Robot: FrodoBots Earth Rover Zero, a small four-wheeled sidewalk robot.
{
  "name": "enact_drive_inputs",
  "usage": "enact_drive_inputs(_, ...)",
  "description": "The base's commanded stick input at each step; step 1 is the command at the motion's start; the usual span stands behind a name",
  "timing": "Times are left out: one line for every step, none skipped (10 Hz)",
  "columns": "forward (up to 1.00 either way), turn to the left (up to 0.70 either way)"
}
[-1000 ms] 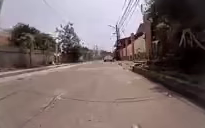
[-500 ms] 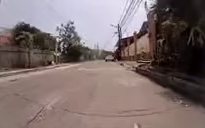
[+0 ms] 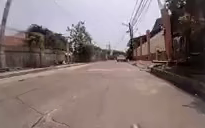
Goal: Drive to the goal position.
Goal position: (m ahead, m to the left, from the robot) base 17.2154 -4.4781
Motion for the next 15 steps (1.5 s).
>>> enact_drive_inputs(0.7, 0.0)
enact_drive_inputs(0.7, 0.0)
enact_drive_inputs(0.7, 0.0)
enact_drive_inputs(0.7, 0.0)
enact_drive_inputs(0.7, 0.0)
enact_drive_inputs(0.7, 0.0)
enact_drive_inputs(0.7, 0.0)
enact_drive_inputs(0.7, 0.0)
enact_drive_inputs(0.7, 0.0)
enact_drive_inputs(0.7, 0.0)
enact_drive_inputs(0.7, 0.0)
enact_drive_inputs(0.7, 0.0)
enact_drive_inputs(0.7, 0.0)
enact_drive_inputs(0.7, 0.0)
enact_drive_inputs(0.7, 0.0)
